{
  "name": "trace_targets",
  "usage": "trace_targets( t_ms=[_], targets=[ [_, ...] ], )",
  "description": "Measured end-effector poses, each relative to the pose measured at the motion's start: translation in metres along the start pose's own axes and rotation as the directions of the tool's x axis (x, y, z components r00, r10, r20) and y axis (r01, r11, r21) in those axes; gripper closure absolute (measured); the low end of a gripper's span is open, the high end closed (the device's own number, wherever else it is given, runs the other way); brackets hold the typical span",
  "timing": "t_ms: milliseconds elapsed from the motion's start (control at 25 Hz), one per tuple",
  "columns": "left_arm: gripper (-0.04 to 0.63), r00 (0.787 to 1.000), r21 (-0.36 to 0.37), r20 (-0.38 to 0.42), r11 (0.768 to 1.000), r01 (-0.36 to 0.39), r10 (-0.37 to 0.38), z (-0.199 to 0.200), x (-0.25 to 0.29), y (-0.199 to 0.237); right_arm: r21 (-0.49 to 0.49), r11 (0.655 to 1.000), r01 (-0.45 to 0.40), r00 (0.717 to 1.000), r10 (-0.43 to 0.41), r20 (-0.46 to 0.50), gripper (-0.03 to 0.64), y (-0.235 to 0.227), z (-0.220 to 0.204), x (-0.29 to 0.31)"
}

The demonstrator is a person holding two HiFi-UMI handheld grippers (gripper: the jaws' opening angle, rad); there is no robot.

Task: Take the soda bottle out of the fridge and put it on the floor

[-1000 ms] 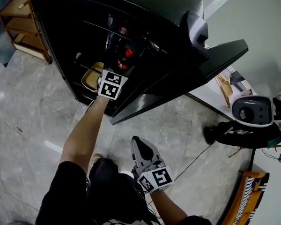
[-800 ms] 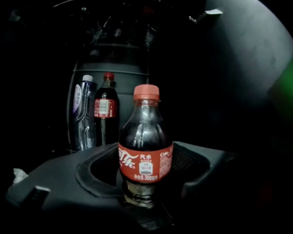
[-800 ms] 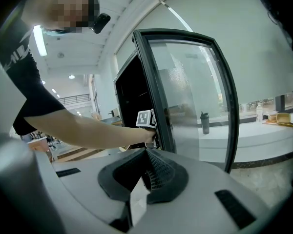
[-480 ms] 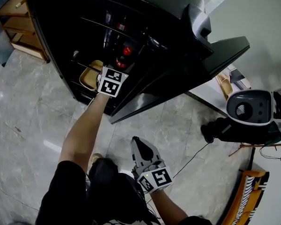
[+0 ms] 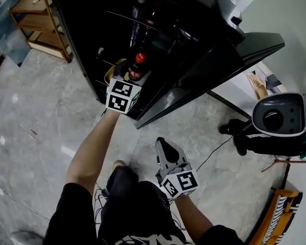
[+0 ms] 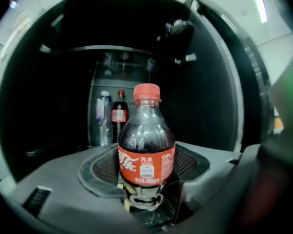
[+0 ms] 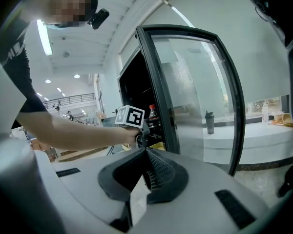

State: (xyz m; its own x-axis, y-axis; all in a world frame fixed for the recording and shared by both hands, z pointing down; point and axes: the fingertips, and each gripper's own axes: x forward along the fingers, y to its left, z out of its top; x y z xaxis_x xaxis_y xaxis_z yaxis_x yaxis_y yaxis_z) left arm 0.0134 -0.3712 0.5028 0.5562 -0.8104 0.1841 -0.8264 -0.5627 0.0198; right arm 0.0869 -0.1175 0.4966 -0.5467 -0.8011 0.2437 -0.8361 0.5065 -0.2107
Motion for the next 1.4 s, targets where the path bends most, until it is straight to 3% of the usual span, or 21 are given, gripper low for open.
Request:
trace_targets(
  t_ms=[280,480,720,1400],
  targets=[
    [0.288,1.0,-0.006,-0.007,1.0,-0.027,0.027,-0.004,-0.073,0.01,-0.021,0.999,-0.042,0.999,0.042,0.009,0.594,0.004,-0.018,0.015],
    [0.288,0.999,0.004,-0.015,0.999,-0.039,0.039,-0.025,-0.099,0.014,-0.016,0.998,-0.068,0.998,0.069,0.015,0.594,0.015,-0.039,0.028],
    [0.288,0.999,0.014,0.035,1.0,-0.017,0.017,-0.047,-0.113,0.002,-0.029,0.996,-0.085,0.996,0.086,0.036,0.594,0.013,-0.081,0.05],
    [0.288,0.997,0.011,0.059,0.998,-0.058,0.057,-0.215,-0.126,-0.007,-0.079,0.988,-0.13,0.986,0.137,0.094,0.594,-0.022,-0.239,0.107]
  ],
)
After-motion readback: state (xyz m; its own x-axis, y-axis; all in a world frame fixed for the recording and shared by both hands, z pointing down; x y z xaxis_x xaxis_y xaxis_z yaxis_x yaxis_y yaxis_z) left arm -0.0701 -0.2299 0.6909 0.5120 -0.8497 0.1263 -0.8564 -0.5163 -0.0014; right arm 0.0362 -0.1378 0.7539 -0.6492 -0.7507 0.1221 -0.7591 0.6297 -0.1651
